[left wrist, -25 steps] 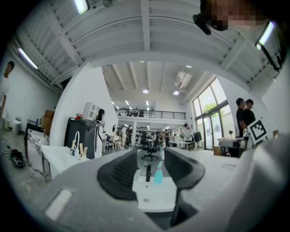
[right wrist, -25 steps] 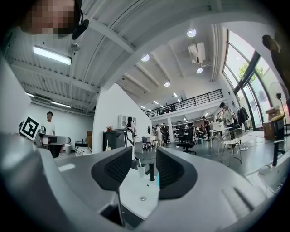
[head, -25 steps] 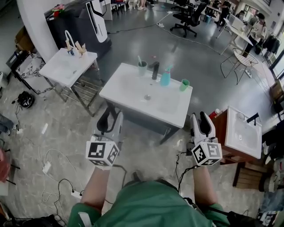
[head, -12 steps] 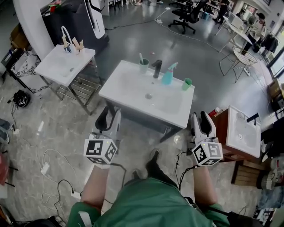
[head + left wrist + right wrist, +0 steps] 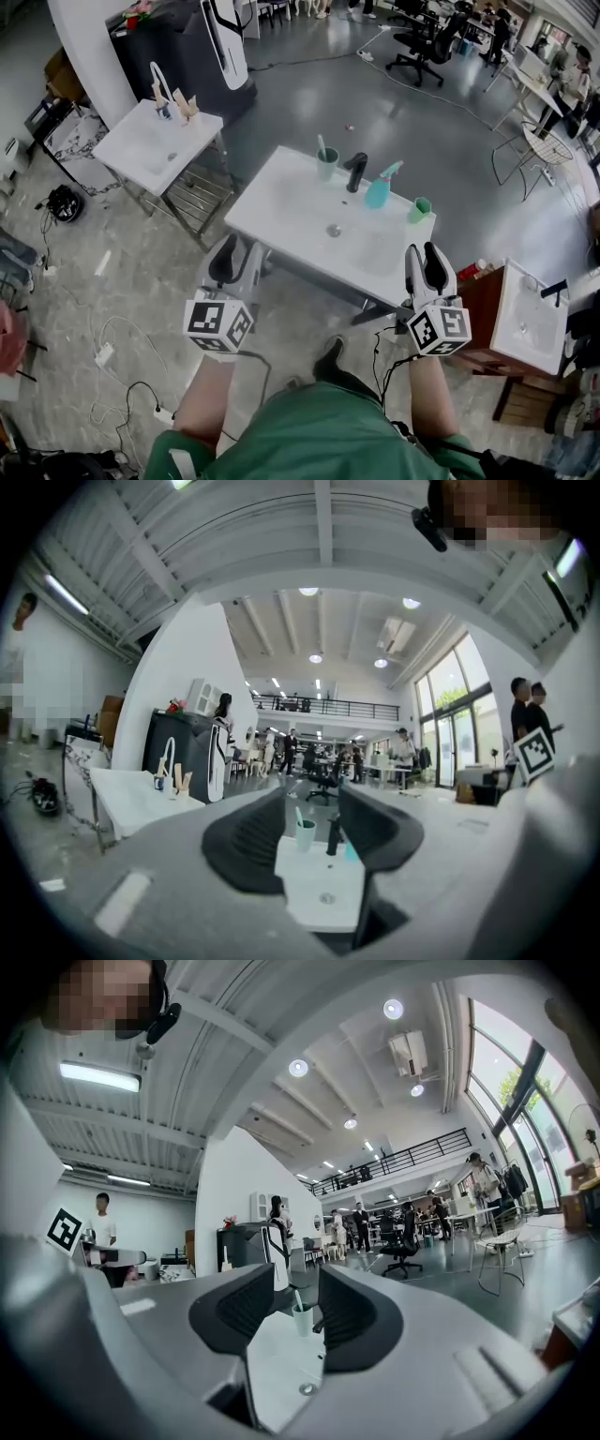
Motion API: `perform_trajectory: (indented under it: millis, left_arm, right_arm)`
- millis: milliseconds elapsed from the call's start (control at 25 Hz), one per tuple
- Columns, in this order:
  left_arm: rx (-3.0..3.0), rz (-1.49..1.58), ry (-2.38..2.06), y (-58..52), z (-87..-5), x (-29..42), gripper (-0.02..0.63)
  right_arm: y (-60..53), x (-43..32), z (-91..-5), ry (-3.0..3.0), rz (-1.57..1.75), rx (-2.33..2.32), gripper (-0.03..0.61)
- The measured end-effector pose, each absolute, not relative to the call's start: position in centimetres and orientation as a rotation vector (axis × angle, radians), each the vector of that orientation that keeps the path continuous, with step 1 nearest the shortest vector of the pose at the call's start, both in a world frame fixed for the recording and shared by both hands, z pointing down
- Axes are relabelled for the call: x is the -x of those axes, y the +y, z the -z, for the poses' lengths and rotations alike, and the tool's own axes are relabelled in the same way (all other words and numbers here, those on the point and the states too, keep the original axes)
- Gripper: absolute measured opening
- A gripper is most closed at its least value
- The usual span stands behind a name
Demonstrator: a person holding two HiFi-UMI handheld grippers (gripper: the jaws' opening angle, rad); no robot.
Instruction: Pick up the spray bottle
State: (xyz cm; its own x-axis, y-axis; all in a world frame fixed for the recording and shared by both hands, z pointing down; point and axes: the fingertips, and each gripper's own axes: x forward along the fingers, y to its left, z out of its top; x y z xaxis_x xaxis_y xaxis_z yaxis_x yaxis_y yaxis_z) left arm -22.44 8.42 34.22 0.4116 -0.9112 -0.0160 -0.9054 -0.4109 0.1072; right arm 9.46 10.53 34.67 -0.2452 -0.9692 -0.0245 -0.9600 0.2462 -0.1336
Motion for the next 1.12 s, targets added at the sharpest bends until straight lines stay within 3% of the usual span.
perform_trajectory:
  millis: [760,1120]
  left_arm:
    - [-2.530,0.074,-1.711,-8.9,-33.9,12.9,0.172]
    - [-2.588,0.041,-1.579,-16.4,-35.9,12.1,0.170]
  right_arm:
    - [-8.3,-18.7,-35.9,2.441,0.195,1.824,0.148]
    - [-12.8,-19.0,-38.2,2.381,0.218,1.949,0.149]
